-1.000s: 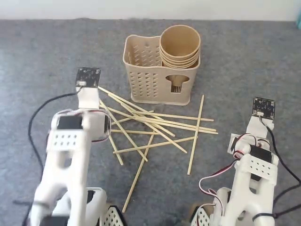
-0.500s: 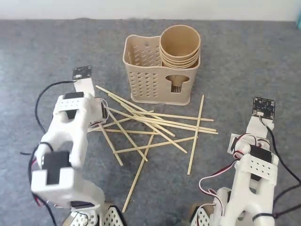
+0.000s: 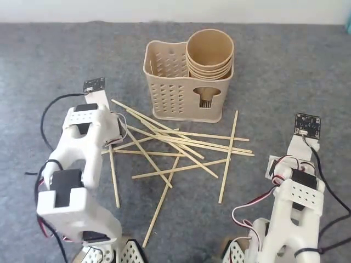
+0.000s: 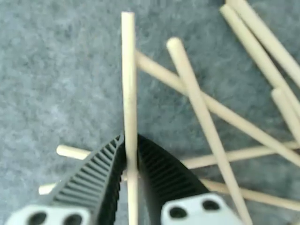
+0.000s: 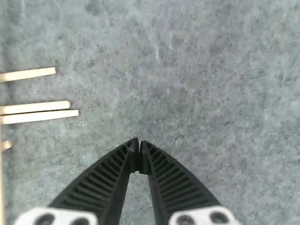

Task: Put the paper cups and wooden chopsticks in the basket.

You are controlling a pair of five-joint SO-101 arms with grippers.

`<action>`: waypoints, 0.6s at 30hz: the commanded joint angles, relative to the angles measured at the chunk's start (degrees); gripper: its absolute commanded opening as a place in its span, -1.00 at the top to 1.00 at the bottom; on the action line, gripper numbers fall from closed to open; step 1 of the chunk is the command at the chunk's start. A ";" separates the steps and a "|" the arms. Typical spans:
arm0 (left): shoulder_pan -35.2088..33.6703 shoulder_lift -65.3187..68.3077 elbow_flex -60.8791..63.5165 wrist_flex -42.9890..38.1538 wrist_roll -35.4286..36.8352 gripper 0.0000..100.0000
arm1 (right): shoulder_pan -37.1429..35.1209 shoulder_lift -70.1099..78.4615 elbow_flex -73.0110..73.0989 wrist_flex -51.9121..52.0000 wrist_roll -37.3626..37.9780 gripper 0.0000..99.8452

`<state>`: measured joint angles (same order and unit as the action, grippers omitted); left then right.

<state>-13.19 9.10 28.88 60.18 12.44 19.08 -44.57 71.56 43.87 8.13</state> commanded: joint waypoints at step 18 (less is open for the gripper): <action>0.18 -55.30 -2.51 3.34 0.44 0.98 | 0.66 -2.15 -3.16 0.48 -0.70 0.98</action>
<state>-13.19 -38.20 28.97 66.59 12.62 19.08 -44.57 71.56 43.87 8.13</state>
